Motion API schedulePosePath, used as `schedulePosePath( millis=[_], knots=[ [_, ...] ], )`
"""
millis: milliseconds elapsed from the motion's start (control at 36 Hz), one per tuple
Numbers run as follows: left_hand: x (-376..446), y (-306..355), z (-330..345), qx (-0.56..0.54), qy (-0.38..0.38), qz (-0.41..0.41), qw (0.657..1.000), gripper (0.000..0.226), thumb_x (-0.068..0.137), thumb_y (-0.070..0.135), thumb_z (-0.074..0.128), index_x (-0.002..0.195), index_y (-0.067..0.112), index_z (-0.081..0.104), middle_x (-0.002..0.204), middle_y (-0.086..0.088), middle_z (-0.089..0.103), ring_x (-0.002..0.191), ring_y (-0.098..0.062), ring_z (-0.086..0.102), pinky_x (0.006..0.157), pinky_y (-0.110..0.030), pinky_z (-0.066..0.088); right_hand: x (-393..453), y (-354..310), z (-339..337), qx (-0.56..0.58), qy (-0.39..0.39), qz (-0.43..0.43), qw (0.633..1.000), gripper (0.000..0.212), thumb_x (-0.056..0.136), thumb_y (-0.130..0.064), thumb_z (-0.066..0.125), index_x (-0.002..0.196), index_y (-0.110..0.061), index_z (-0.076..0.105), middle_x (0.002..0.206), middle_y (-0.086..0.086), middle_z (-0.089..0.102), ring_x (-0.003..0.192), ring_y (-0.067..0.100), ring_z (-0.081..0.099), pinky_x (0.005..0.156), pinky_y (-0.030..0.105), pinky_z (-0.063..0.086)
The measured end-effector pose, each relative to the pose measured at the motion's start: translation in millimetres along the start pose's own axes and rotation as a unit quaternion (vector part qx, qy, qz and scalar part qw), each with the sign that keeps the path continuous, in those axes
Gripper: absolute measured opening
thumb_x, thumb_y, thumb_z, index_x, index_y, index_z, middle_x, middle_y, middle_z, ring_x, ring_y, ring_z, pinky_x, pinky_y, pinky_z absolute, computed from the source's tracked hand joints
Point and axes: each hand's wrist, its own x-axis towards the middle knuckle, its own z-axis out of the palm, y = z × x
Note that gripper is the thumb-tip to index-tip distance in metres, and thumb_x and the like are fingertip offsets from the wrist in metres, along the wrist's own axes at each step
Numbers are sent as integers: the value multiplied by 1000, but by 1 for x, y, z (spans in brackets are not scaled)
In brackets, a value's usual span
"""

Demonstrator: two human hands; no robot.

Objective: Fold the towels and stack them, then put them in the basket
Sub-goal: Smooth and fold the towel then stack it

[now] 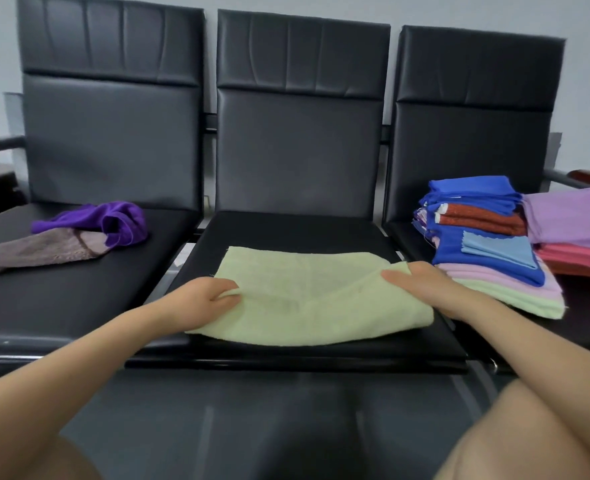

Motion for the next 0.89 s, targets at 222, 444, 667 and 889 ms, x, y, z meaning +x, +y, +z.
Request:
schedulePosePath(
  millis=[222, 444, 667, 889],
  knots=[
    [39, 7, -15, 10, 88, 13, 996, 18, 97, 27, 50, 90, 15, 62, 84, 1, 65, 82, -17, 59, 75, -30, 44, 39, -9, 15, 51, 42, 46, 997, 16, 96, -31, 58, 92, -17, 64, 90, -1, 63, 79, 10, 58, 61, 23, 41],
    [102, -11, -16, 55, 220, -37, 973, 19, 98, 32, 44, 95, 21, 60, 82, 6, 61, 79, -17, 57, 66, -37, 49, 89, -9, 16, 82, 130, 63, 986, 17, 91, -28, 61, 83, -15, 69, 82, 2, 66, 71, 13, 58, 58, 27, 40],
    [155, -24, 7, 62, 258, -85, 960, 19, 97, 26, 41, 102, 23, 60, 98, 4, 60, 88, -18, 56, 64, -31, 41, 131, -5, 30, -4, 215, 43, 976, 28, 93, -29, 55, 83, -4, 64, 82, 7, 63, 80, 26, 57, 68, 33, 40],
    [163, -30, 24, 147, 163, -146, 965, 44, 96, 23, 45, 139, 22, 39, 131, -6, 43, 121, -25, 40, 82, -34, 41, 134, 16, 45, -237, 161, 53, 957, 47, 95, -40, 53, 135, -16, 51, 135, 10, 49, 128, 30, 42, 95, 40, 44]
  ],
)
